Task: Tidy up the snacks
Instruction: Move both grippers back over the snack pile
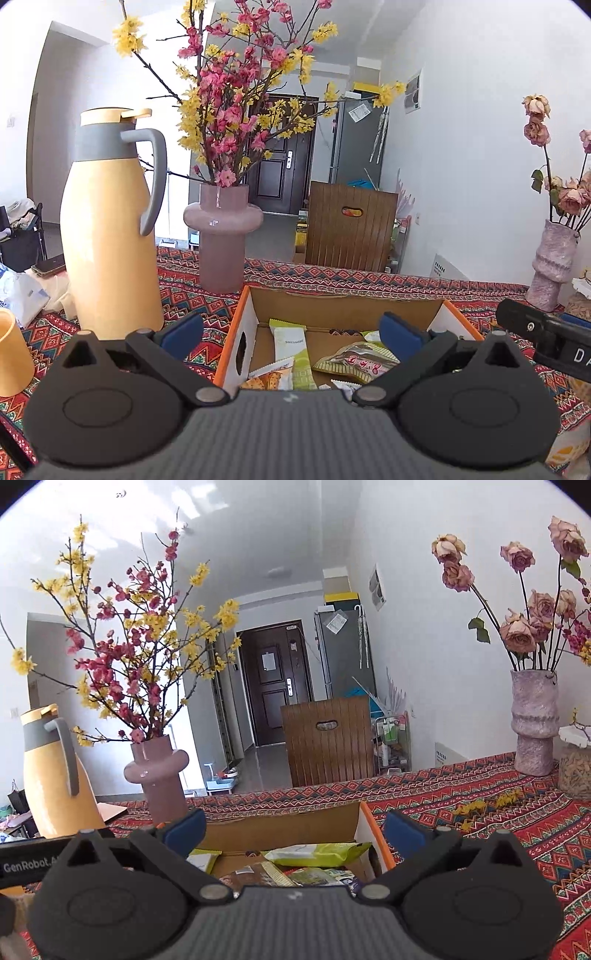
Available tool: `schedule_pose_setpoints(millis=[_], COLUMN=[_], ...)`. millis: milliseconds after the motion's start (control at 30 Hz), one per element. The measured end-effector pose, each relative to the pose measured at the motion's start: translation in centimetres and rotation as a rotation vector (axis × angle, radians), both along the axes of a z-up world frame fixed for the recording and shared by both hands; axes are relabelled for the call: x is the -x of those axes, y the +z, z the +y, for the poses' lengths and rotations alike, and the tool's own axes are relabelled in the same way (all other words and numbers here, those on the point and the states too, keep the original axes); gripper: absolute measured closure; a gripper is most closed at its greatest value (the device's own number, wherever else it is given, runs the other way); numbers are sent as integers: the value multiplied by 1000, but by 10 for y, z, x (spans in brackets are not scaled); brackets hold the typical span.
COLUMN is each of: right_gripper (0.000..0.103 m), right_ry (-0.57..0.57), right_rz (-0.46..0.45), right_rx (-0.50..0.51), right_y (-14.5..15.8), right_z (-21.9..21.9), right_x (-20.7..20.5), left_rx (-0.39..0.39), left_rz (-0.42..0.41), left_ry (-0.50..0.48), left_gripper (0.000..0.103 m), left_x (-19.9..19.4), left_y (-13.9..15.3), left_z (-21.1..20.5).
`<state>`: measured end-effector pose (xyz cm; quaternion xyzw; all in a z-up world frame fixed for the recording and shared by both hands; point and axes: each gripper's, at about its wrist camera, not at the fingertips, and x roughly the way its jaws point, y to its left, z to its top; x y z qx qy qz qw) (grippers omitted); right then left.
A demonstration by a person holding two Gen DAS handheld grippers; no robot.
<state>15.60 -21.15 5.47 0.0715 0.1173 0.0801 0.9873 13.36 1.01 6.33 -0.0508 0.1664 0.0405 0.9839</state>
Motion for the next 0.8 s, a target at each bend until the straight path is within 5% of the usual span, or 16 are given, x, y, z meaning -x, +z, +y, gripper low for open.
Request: schedule_pose_setpoints(millis=[800], right_gripper=[0], right_ry=[4], right_rz=[200], right_rx=[46], right_y=[-65], right_z=[-19], right_x=[53], left_rx=[-15], left_rz=[154], left_ry=[-33], left_gripper=[0], left_x=[57], left_y=[-58], left_z=[29])
